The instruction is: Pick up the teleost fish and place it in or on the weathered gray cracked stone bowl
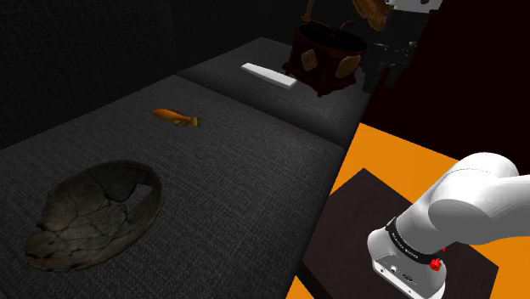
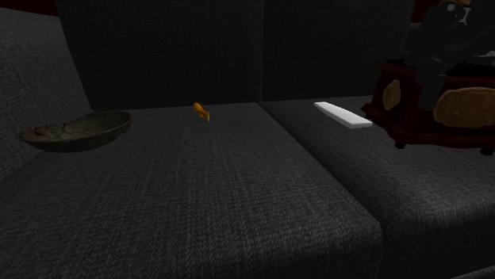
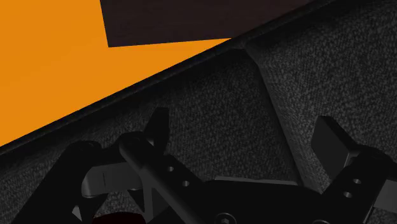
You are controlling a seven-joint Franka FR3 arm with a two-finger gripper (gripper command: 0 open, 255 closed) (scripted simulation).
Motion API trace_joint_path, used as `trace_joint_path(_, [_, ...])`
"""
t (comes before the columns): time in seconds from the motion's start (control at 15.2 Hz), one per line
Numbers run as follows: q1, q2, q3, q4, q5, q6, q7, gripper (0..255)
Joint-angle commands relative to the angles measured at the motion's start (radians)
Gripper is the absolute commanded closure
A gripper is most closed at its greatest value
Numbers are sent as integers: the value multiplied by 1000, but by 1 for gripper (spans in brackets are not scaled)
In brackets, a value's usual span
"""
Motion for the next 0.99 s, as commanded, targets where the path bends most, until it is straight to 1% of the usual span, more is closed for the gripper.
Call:
trace_joint_path(0.0, [0, 0, 0, 0, 0, 0, 0, 0])
trace_joint_path(0.46, [81, 187, 39, 56, 62, 166, -57, 0])
trace_joint_path(0.92, [155, 381, 83, 159, 112, 294, -118, 0])
